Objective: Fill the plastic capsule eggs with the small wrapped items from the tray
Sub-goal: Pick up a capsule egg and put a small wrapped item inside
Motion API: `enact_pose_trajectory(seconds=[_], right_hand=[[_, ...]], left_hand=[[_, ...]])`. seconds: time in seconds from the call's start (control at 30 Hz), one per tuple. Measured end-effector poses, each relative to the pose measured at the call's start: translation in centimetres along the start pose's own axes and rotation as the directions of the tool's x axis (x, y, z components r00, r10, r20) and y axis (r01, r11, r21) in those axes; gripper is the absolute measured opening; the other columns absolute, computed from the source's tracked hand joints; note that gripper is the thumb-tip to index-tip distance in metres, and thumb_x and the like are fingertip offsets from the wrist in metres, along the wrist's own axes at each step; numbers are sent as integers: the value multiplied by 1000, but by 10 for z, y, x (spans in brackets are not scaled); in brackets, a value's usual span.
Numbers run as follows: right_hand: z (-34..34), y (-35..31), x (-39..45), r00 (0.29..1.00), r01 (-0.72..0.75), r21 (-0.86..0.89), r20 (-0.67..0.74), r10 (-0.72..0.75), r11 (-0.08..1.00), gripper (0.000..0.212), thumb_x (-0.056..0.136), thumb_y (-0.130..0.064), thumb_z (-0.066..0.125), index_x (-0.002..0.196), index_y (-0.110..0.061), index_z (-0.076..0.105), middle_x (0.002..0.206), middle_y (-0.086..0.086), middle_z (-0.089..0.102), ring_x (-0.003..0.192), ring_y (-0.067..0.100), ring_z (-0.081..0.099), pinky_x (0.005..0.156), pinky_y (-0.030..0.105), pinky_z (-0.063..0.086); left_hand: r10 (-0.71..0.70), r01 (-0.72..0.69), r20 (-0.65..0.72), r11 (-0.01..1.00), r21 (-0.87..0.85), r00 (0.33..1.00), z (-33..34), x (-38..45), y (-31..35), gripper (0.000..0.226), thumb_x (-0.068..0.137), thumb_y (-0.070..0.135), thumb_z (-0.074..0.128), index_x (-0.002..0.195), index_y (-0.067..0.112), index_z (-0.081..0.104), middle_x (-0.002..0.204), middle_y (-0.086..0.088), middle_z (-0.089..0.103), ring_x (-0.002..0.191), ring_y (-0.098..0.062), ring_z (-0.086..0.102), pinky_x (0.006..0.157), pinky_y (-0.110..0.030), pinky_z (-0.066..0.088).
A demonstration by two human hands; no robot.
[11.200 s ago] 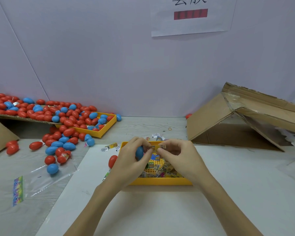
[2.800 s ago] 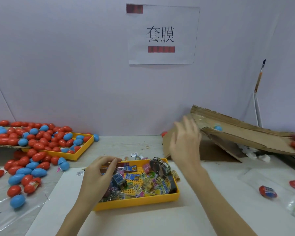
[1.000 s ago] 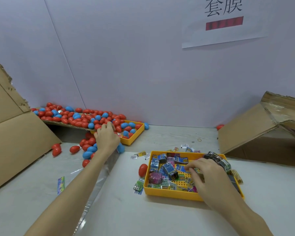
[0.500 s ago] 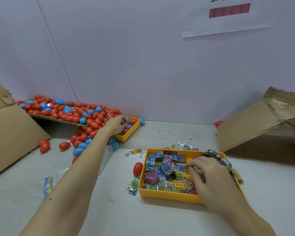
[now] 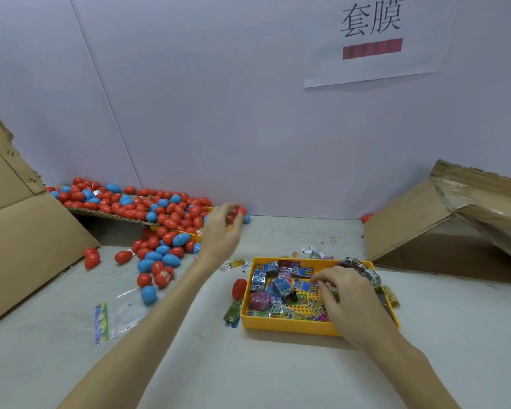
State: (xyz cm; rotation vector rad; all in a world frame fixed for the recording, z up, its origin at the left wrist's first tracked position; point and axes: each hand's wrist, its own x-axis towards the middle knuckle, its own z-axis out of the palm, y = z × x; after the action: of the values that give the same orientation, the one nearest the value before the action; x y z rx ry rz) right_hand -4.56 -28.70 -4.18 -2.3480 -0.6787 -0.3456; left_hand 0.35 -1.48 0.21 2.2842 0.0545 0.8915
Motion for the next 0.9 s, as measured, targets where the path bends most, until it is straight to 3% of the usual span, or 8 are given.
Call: enact_pose_trajectory(seconds=[0.13,0.2,0.3,0.5,0.63,0.7,0.8,0.9], right_hand=[[-4,-3,-1,995,48,117,-95,-37,992,43,101,-13,60,142,-26,55,106,-10,66,102,10,62,93,29,51],[-6,-6,-1,984,142,185,-134,-118,972,55,99,-16,64,150,-29,47,114,-10,66,107,5,62,95,21,49],[-4,-8,0,966,224,201,-178,-189,954,55,96,-19,70,147,-29,52,117,-8,64,107,4,61,95,21,49],[-7,-3,0,958,276,193,-134,-253,942,50,94,-24,72,142,-31,57,95,-8,58,85,7,56,84,22,48],[-8,-7,1,949,274,199,-212,-232,941,38,89,-34,76,124,-25,65,93,-19,57,83,3,56,79,11,42],[-9,-7,1,946,257,205,-253,-203,944,33,87,-37,74,116,-23,66,90,-23,55,83,2,57,76,9,41],[-8,-6,0,930,276,130,-287,-230,952,33,87,-17,79,115,-23,63,89,-23,53,83,-3,54,74,6,40],[-6,-8,1,940,290,163,-232,-249,943,50,87,-9,78,132,-23,60,96,-24,52,88,-2,55,79,12,44]], left_hand=[[-76,145,231,944,-296,970,23,-61,57,22,109,20,43,110,20,64,107,-1,67,96,-12,59,85,-25,48],[-54,152,299,938,-312,953,33,-85,76,29,111,24,38,109,17,65,100,0,67,93,-11,60,83,-25,48],[-14,122,285,923,-364,958,37,-104,89,30,111,25,37,104,15,65,87,0,64,82,-10,59,73,-25,49],[58,81,338,920,-382,939,26,-104,81,36,108,31,42,99,10,70,84,-6,67,79,-17,61,73,-36,50],[31,136,349,884,-446,937,19,-105,82,38,101,48,44,108,23,71,85,6,69,81,-5,63,74,-23,52],[18,172,370,864,-473,929,18,-104,82,30,95,51,55,112,30,69,90,9,71,87,-6,67,78,-26,57],[37,153,372,871,-468,928,19,-107,84,27,86,39,78,108,28,68,93,9,72,89,-11,69,79,-28,59],[35,141,342,868,-476,939,18,-104,81,23,90,26,78,110,25,67,95,6,73,90,-13,70,82,-28,59]])
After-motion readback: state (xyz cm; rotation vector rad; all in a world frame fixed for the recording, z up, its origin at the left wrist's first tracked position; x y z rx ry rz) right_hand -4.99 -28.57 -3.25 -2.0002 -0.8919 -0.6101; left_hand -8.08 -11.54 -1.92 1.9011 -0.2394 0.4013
